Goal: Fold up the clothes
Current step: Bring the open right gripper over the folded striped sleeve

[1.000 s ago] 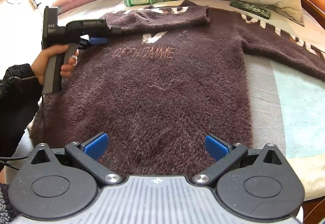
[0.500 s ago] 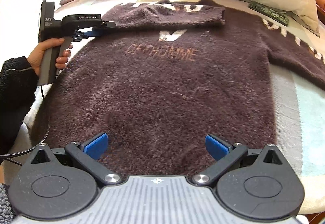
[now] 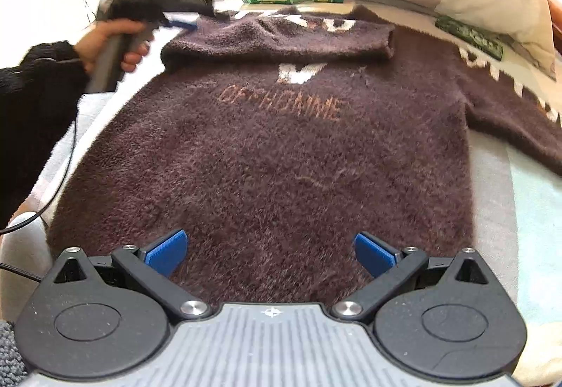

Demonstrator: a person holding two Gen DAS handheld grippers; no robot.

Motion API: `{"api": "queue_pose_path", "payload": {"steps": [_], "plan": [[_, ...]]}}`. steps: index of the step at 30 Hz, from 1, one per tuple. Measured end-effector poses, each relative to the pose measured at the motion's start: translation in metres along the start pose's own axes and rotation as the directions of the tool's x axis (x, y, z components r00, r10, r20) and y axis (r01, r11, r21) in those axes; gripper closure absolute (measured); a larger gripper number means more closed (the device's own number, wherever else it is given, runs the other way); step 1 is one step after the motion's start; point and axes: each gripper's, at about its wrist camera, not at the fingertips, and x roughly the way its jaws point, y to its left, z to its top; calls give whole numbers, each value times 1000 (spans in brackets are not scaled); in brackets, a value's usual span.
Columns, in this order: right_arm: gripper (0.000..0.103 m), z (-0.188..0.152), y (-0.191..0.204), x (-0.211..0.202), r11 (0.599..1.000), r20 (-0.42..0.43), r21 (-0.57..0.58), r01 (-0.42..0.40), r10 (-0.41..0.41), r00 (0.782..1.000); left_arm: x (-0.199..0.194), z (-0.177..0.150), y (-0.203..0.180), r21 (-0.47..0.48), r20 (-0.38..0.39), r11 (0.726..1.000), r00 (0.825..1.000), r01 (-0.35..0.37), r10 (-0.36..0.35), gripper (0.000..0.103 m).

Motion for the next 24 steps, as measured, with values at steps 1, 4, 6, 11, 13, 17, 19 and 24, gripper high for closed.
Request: {"api": "queue_pose_path", "payload": {"steps": [1, 4, 6, 11, 13, 17, 19, 24], "plan": [[0, 2, -1, 1, 1000, -1, -6, 5, -5, 1000, 7, 2, 1, 11, -10, 1000, 1000, -9, 9, 29], [0, 10, -7, 8, 999, -16, -30, 11, -11, 1000, 27, 7, 2, 45, -40, 998, 999, -35, 37, 28], [0, 23, -11, 13, 998, -16, -62, -9, 8, 1000, 18, 14, -2, 93, -62, 996, 998, -18, 24, 28], [0, 88, -9, 22, 970, 93, -236, -66, 90, 992, 14, 49, 11, 119, -6, 990, 997, 79, -79, 26], [0, 119, -5, 31, 941, 130, -319, -118, 166, 977, 27, 59, 20, 106, -15, 982, 988, 155, -155, 23], [0, 177, 9, 73, 874, 113, -429, -228, 302, 947, 65, 63, 32, 69, -149, 978, 972, 194, -182, 23], [0, 201, 13, 105, 847, 77, -441, -295, 363, 929, 76, 59, 40, 39, -183, 978, 964, 202, -192, 23], [0, 243, 21, 185, 824, 27, -405, -395, 443, 896, 77, 60, 49, -25, -178, 969, 952, 247, -247, 22]]}}
